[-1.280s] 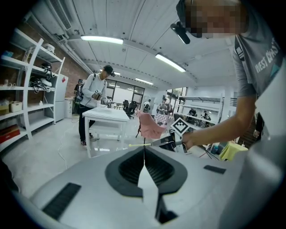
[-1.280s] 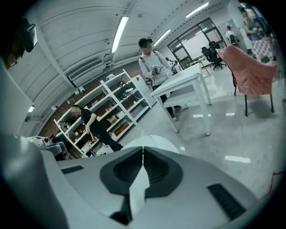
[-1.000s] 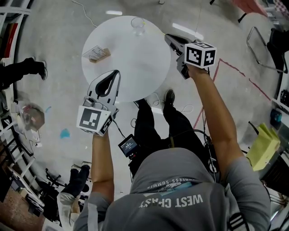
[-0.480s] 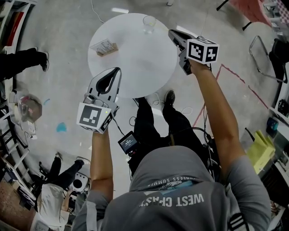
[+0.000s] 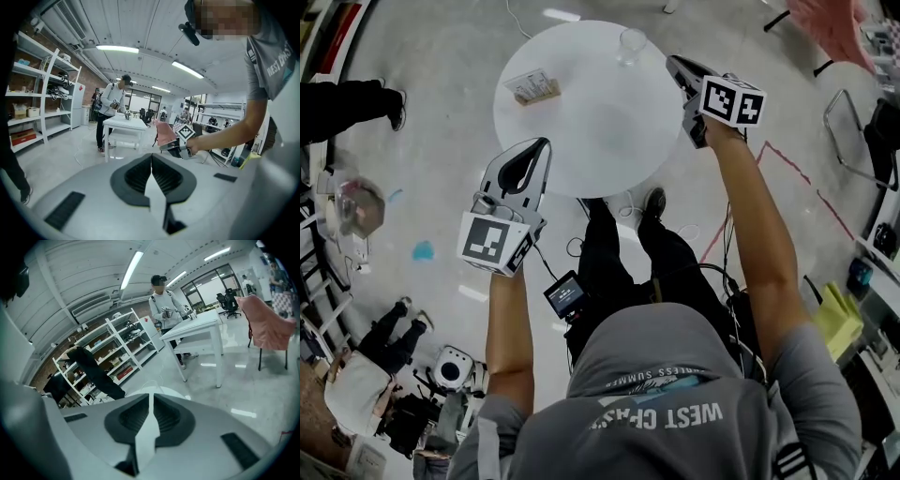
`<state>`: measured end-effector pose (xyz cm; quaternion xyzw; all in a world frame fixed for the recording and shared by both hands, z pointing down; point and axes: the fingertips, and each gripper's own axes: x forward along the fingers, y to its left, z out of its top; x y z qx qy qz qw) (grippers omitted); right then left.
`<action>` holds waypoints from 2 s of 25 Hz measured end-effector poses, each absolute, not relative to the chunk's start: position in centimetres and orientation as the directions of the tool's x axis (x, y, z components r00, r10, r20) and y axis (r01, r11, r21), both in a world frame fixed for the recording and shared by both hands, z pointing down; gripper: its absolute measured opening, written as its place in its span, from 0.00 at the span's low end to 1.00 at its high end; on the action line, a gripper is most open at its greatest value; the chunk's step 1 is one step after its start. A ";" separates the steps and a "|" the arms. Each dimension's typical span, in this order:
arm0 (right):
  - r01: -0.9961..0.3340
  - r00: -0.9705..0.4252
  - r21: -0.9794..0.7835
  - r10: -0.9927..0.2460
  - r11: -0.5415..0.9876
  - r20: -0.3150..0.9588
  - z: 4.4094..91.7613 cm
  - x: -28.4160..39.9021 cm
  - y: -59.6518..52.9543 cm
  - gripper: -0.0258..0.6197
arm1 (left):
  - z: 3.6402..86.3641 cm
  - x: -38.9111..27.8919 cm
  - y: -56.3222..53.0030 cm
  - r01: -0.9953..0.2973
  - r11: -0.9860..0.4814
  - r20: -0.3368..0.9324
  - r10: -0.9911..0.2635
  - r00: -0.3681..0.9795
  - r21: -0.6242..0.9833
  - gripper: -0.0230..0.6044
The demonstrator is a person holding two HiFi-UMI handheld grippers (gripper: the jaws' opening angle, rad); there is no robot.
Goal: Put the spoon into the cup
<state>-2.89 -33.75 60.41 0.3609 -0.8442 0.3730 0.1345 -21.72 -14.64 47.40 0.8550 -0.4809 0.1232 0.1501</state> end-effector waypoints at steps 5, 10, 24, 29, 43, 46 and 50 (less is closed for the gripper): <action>-0.724 -0.688 -0.533 -0.506 0.437 0.520 61.9 -2.1 -33.3 0.06 | 48.9 -22.5 -14.2 -0.865 -0.477 0.385 -0.778 0.497 0.155 0.05; -0.712 -0.702 -0.530 -0.496 0.461 0.511 60.8 -2.6 -32.4 0.06 | 48.1 -21.9 -14.1 -0.863 -0.483 0.373 -0.780 0.502 0.152 0.05; -0.625 -0.780 -0.459 -0.524 0.631 0.342 48.8 -4.5 -31.8 0.06 | 43.0 -21.3 -15.6 -0.865 -0.495 0.307 -0.814 0.493 0.077 0.05; -0.597 -0.802 -0.331 -0.536 0.730 0.263 41.5 -4.6 -29.8 0.05 | 39.9 -20.9 -15.1 -0.861 -0.508 0.266 -0.825 0.499 0.042 0.05; -0.555 -0.822 0.079 -0.561 0.828 0.100 23.9 -3.5 -18.2 0.04 | 30.3 -21.0 -10.5 -0.869 -0.493 0.150 -0.863 0.482 -0.048 0.05; -0.553 -0.825 0.098 -0.560 0.827 0.078 23.3 -2.6 -16.4 0.04 | 29.5 -20.9 -10.1 -0.868 -0.493 0.110 -0.868 0.485 -0.063 0.05; -0.555 -0.820 0.106 -0.564 0.825 0.095 24.5 -0.8 -14.1 0.04 | 30.2 -21.0 -8.8 -0.866 -0.491 0.124 -0.869 0.479 -0.098 0.05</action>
